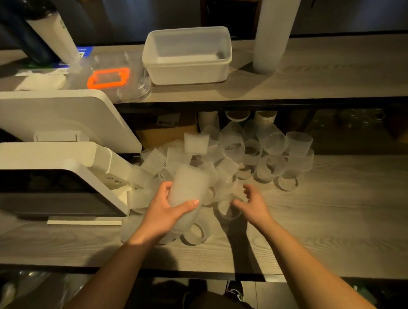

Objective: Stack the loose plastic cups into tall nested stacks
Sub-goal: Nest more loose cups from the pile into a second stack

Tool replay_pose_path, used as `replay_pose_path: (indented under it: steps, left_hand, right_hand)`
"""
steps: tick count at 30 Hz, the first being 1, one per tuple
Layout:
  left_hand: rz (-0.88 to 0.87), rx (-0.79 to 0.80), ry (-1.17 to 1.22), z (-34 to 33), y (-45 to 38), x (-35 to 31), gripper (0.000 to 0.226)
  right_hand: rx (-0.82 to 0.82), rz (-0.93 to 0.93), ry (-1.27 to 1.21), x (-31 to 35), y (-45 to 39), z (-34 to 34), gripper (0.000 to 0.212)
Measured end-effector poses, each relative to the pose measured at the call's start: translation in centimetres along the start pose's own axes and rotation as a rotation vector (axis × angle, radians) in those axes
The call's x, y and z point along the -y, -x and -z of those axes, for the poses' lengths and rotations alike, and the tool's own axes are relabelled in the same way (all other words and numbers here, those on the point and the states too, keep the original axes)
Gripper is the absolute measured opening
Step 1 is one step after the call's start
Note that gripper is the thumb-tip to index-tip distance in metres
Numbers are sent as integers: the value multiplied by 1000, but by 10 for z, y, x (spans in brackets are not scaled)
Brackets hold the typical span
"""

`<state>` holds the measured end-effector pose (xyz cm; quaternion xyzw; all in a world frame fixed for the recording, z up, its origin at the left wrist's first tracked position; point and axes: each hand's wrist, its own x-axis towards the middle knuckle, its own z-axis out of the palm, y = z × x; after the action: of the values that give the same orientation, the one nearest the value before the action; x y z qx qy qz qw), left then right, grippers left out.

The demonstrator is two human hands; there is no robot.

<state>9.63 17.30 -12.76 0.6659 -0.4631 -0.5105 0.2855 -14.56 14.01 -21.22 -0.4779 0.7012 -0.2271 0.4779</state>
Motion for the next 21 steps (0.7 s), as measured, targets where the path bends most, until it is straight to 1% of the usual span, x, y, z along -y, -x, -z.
replay_pose_path:
  steps: [2,3,6,8,11,13,15,16,18,19,21]
  left_hand:
    - [15,-31,-3,3,1,1,70]
    - [24,-42,-6,4,1,1,70]
    - [33,-44,6,7,4,1,82]
    - [34,-43,10,9,4,1,88]
    - [25,-53,11,11,6,0,88]
    - [28,-60,29,13,6,-1,83]
    - [29,-66,49,14,7,-1,69]
    - [26,-65,52,15,7,-1,67]
    - [22,-52,38,16,8,-1,72]
    - [15,-49,29,16,8,-1,70]
    - [8,-54,30,14,7,0,56]
  right_hand:
    - [62,22,160,-10,-7,-7,93]
    - [105,41,217,-13,-9,-11,98]
    - [189,104,364,-19,-15,-24,107]
    - [165,113,451,-23,-19,-32,108]
    - [111,135,542,-28,-22,-37,92]
    - [73,140,537,-32,-22,-38,81]
    - [46,107,478,-34,-20,-36,76]
    - [38,90,444,-35,-18,-35,75]
    - [18,72,388,-35,-15,-30,74]
    - [6,62,356,-34,-13,-26,75]
    - [-16,57,290,-30,-8,-15,78]
